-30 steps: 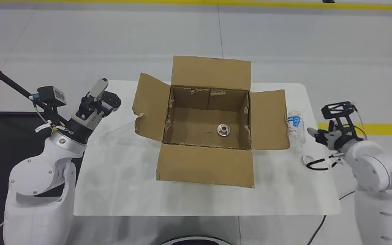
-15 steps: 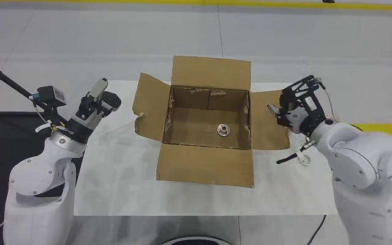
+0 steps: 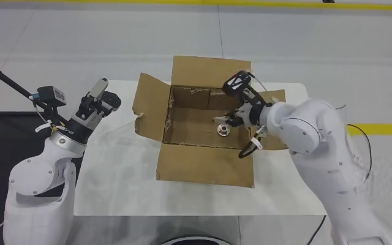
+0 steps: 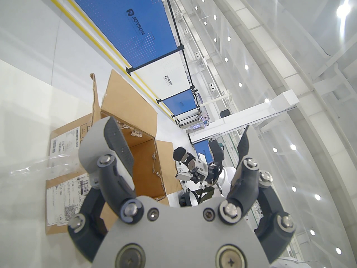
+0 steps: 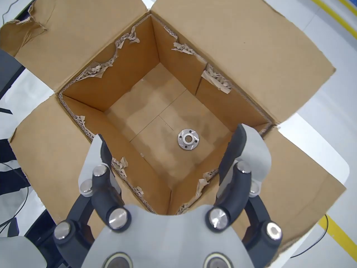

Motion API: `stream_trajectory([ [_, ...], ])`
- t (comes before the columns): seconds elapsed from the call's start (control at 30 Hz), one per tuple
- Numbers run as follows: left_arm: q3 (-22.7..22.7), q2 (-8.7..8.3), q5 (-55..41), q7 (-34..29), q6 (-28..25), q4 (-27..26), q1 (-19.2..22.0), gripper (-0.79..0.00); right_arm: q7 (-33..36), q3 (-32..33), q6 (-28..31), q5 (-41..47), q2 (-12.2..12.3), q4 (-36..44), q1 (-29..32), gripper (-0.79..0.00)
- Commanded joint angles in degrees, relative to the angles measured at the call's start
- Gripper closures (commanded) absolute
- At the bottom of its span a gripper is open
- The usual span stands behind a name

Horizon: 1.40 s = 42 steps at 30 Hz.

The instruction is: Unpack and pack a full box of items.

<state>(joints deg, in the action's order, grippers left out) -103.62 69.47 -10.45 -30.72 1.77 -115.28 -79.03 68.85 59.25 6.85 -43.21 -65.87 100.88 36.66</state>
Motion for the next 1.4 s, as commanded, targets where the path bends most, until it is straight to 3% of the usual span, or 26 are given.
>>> stream_trajectory([
  [0.0,0.0,0.0,0.0,0.0,0.0,0.0,0.0,-0.785,0.1,-1.0,-0.5,-0.6,-0.2,-1.1,-0.9,-0.785],
  [0.47,0.0,0.0,0.0,0.0,0.0,0.0,0.0,-0.785,-0.8,-1.2,0.2,-0.1,-0.2,-1.7,-0.5,-0.785],
  [0.63,0.0,0.0,0.0,0.0,0.0,0.0,0.0,-0.785,-2.1,-6.5,5.2,0.4,-1.5,-10.2,-4.9,-0.785],
  [1.0,0.0,0.0,0.0,0.0,0.0,0.0,0.0,-0.785,2.2,-21.6,10.7,1.5,-7.4,-32.1,-17.7,-0.785],
  [1.1,0.0,0.0,0.0,0.0,0.0,0.0,0.0,-0.785,2.0,-24.0,11.5,1.2,-8.6,-36.2,-19.0,-0.68],
  [1.17,0.0,0.0,0.0,0.0,0.0,0.0,0.0,-0.785,1.9,-25.3,11.6,1.0,-9.4,-38.5,-19.6,-0.671],
  [1.2,0.0,0.0,0.0,0.0,0.0,0.0,0.0,-0.785,1.8,-26.0,11.8,0.9,-9.8,-39.7,-19.8,-0.594],
  [1.23,0.0,0.0,0.0,0.0,0.0,0.0,0.0,-0.785,1.7,-26.6,11.6,0.9,-10.3,-41.5,-20.2,-0.576],
  [1.37,0.0,0.0,0.0,0.0,0.0,0.0,0.0,-0.785,1.0,-28.5,11.4,0.9,-12.0,-46.1,-21.1,-0.585],
])
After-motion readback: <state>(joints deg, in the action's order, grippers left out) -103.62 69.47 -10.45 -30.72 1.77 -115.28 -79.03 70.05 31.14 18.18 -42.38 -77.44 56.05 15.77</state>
